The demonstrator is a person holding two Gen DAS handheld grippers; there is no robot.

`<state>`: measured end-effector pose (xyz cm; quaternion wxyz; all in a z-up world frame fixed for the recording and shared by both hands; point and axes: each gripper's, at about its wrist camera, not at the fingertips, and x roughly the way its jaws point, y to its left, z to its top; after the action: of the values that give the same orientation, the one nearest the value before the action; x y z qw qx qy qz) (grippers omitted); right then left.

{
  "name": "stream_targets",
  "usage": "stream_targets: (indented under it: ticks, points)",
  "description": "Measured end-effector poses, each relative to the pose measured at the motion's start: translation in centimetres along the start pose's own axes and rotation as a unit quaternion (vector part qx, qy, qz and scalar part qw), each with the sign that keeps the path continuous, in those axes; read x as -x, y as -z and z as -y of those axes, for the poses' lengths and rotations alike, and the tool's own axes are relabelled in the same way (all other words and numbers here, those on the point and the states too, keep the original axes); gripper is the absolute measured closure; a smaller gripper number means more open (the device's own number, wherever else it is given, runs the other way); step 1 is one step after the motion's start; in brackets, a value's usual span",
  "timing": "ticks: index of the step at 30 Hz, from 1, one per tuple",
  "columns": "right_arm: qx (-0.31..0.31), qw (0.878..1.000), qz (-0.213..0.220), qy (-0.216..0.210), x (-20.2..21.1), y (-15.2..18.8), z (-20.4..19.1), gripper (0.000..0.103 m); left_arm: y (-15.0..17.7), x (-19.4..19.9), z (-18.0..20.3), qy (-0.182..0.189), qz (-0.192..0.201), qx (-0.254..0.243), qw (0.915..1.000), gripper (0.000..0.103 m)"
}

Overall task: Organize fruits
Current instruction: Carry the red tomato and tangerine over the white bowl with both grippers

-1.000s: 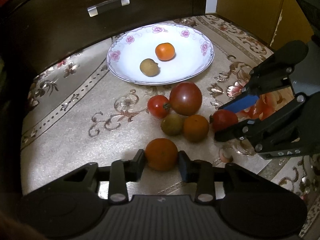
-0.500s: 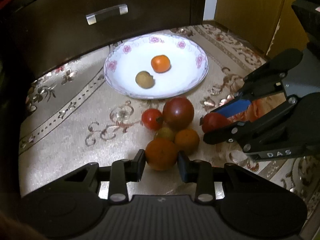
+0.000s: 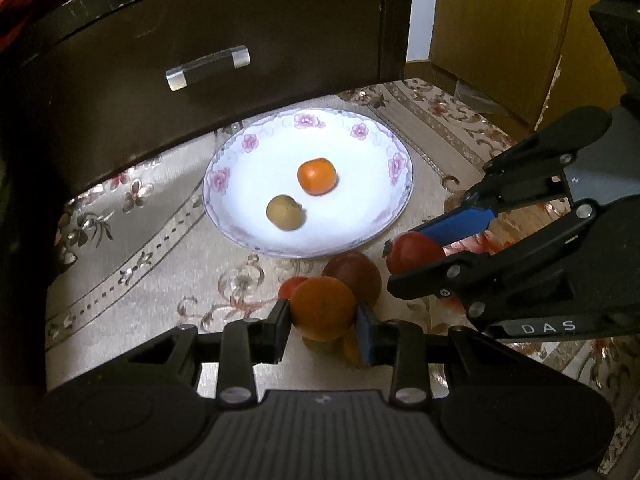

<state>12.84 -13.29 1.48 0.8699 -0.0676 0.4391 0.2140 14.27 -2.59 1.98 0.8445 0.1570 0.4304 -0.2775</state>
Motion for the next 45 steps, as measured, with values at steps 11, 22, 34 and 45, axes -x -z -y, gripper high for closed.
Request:
stream_targets:
  ticks: [11, 22, 34, 45]
  points:
    - [-0.024, 0.999, 0.016, 0.023, -0.1, -1.0, 1.5, 0.077, -2.0, -1.0, -0.4, -0.019, 0.012, 0.009, 0.9997, 0.063]
    - [-0.046, 0.998, 0.028, 0.042, -1.2, -1.9, 3.2, 0.077, -3.2, -2.9, -1.1, -0.031, 0.016, 0.024, 0.9991, 0.064]
    - [-0.059, 0.997, 0.022, 0.039, -3.0, -2.5, 4.6, 0.075, -3.8, -4.1, -1.4, -0.045, 0.018, 0.026, 0.9985, 0.065]
    - [-0.063, 0.996, 0.030, 0.052, -3.1, -2.4, 4.8, 0.070, -3.8, -4.2, -1.4, -0.051, 0.021, 0.029, 0.9981, 0.063]
